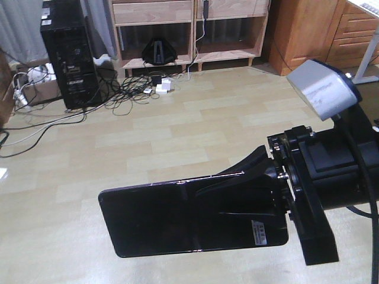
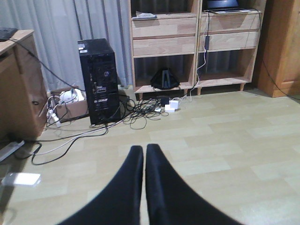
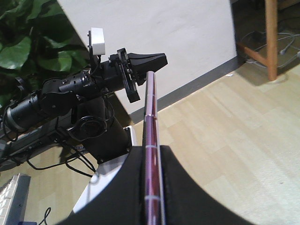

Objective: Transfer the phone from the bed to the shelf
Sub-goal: 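Hold the phone while the base drives to the wooden shelf unit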

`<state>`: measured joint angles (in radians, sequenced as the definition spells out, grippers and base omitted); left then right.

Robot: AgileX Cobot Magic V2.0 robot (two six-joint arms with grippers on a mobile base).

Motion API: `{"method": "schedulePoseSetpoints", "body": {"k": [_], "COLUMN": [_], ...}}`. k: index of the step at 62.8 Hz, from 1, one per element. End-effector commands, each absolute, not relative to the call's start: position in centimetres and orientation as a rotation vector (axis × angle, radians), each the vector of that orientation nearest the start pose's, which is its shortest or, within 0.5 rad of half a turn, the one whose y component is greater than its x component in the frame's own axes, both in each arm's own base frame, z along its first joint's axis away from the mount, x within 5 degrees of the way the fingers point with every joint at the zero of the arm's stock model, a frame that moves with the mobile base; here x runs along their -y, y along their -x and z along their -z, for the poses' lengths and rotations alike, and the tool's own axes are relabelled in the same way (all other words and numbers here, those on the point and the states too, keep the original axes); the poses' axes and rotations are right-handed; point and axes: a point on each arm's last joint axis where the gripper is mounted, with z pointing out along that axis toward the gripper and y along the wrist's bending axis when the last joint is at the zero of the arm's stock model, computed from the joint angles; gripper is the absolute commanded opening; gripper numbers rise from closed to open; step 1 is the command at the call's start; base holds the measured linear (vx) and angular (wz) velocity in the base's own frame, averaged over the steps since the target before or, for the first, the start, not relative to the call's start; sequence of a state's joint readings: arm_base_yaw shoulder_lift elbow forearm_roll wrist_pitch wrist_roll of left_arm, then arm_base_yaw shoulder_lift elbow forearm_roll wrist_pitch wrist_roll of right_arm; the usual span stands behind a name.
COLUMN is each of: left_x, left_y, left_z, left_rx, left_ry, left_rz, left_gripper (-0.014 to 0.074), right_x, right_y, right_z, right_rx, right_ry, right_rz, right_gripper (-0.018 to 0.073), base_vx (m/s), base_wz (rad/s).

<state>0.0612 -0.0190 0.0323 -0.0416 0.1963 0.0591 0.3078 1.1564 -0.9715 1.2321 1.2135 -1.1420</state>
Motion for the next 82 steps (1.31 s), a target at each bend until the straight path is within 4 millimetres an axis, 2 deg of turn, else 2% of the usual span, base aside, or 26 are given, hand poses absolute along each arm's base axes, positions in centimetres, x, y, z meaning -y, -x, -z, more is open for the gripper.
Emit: {"method": "schedulePoseSetpoints", "body": {"k": [1,82], "left_x": [-0.29,-0.29], "left_y": [-5.58,-5.58], "left_z": [-18.98,-18.98], "left_rx": [-1.622,-1.622], "left_ry": [0.038,0.038], "left_rz": [-0.049,-0.049], "left_gripper": [0.0001,0.0001], "right_x": [-13.89,-13.89], "right_y": [-15.64,-15.64], "right_z": [-38.23,-38.23], "right_rx": [-1.71,-1.71], "right_ry": [1.162,1.162], "right_rz": [-1.351,-1.351], "right_gripper": [-0.0002,-0.0002], "base_vx": [0.38,0.41], "base_wz": [-0.08,-0.18]}}
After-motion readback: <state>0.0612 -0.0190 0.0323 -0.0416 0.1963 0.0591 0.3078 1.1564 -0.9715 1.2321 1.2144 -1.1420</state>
